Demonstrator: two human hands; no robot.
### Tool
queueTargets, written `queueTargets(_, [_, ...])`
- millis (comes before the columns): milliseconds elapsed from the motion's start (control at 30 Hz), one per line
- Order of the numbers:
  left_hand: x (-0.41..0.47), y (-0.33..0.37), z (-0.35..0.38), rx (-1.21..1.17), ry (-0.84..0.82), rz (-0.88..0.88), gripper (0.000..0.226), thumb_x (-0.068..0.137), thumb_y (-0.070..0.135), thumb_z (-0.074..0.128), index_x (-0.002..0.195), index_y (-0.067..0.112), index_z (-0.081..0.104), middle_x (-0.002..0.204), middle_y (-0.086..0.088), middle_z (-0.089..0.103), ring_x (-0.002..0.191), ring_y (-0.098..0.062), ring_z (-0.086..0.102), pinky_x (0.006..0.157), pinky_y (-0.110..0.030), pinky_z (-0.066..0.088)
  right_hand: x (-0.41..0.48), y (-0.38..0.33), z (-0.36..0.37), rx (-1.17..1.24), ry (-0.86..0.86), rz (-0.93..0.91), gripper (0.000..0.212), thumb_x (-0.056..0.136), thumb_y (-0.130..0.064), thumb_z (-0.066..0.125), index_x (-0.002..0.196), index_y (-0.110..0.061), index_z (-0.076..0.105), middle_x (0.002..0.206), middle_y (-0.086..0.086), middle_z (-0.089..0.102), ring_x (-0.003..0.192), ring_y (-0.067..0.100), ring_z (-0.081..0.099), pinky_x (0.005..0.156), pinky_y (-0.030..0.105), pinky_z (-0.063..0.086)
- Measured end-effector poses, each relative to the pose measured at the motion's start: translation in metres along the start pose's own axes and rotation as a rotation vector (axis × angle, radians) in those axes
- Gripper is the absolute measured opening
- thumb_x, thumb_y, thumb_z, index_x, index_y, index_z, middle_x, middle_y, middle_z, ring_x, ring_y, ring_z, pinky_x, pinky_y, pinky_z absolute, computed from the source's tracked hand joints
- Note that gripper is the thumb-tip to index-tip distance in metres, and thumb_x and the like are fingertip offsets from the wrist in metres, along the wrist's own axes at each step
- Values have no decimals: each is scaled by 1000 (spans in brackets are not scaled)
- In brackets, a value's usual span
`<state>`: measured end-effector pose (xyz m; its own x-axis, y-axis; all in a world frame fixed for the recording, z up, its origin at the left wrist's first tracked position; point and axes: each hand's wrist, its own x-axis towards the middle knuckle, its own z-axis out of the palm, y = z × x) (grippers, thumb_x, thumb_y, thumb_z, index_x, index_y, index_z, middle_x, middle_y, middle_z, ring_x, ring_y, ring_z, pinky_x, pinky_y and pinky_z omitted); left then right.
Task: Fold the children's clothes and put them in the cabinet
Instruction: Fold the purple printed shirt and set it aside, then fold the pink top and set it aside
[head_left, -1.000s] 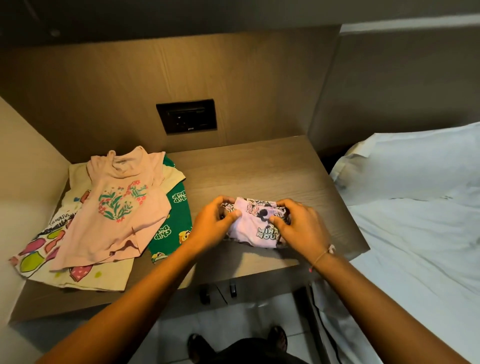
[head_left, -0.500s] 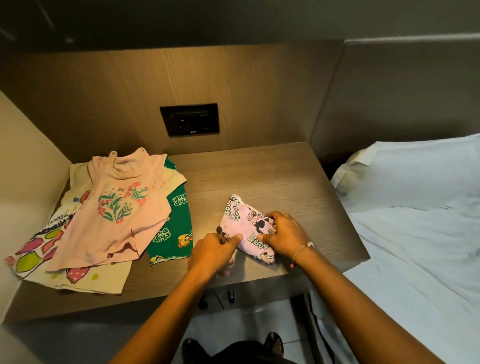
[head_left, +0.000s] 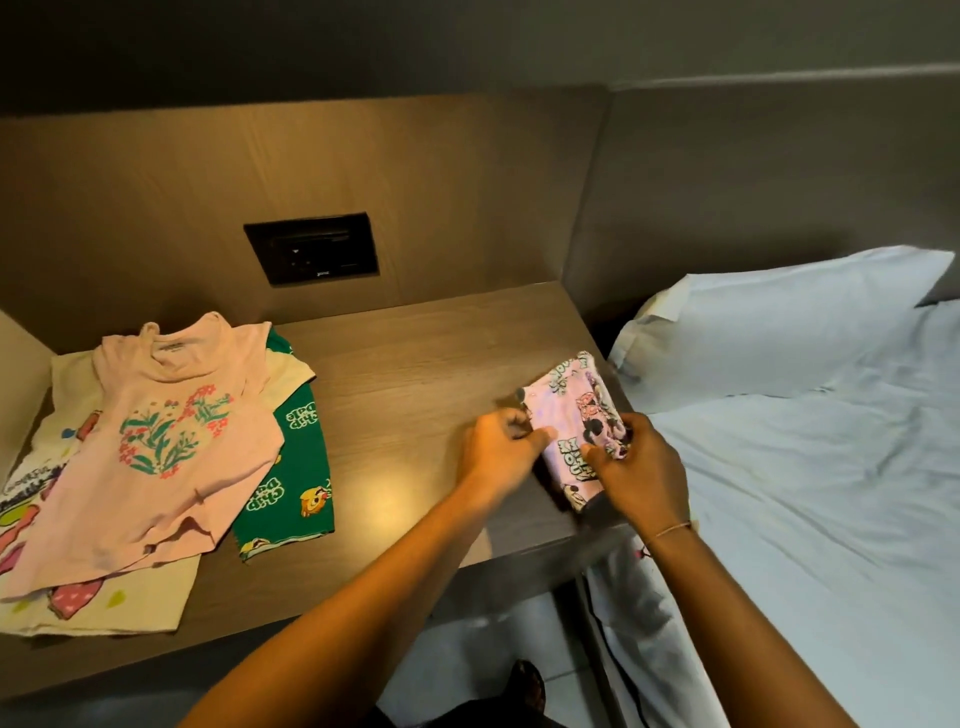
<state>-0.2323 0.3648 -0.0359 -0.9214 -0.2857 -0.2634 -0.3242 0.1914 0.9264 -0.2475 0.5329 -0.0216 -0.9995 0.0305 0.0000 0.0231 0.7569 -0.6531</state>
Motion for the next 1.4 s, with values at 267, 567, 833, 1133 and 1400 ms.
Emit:
queueTargets(267, [-2, -7, 26, 923, 126, 470, 81, 78, 72, 51, 138, 18, 43, 144, -4, 45, 135, -28, 34, 106, -47, 31, 13, 47, -24, -157, -15, -141, 58, 83, -55, 59, 133, -27, 45, 127, 8, 61, 113, 31, 57, 85, 43, 52])
queueTargets(567, [16, -28, 22, 1113, -231, 507, 99, 81, 84, 22, 155, 21, 7, 164, -1, 2, 149, -24, -14, 119, -52, -9, 38, 59, 1, -475, -454, -306, 62, 101, -48, 24, 152, -31, -8, 161, -7, -14, 149, 20, -11, 118, 54, 0])
queueTargets(833, [-30, -57, -84, 886, 116, 354, 79, 92, 69, 20, 155, 24, 6, 163, 3, -6, 148, -18, -20, 120, -45, -12, 26, -7, 23, -216, -154, -524, 61, 96, -49, 36, 150, -24, 25, 158, 5, 27, 147, 25, 20, 119, 46, 17])
queueTargets(1133, [-111, -146, -253, 907, 447, -49, 72, 88, 61, 39, 149, 23, 34, 160, -2, 25, 149, -27, 13, 120, -47, 12, 1, -196, 195, -267, -449, -1059, 49, 92, -22, 53, 140, -22, 43, 143, 5, 48, 132, 28, 41, 105, 42, 38])
queueTargets(1400, [-118, -171, -344, 661, 439, -27, 40, 94, 41, 53, 132, 31, 49, 155, 4, 34, 145, -23, 24, 114, -43, 26, 7, -283, 275, -457, -574, -1136, 31, 88, -26, 61, 118, -34, 64, 126, -1, 63, 115, 28, 57, 89, 40, 52])
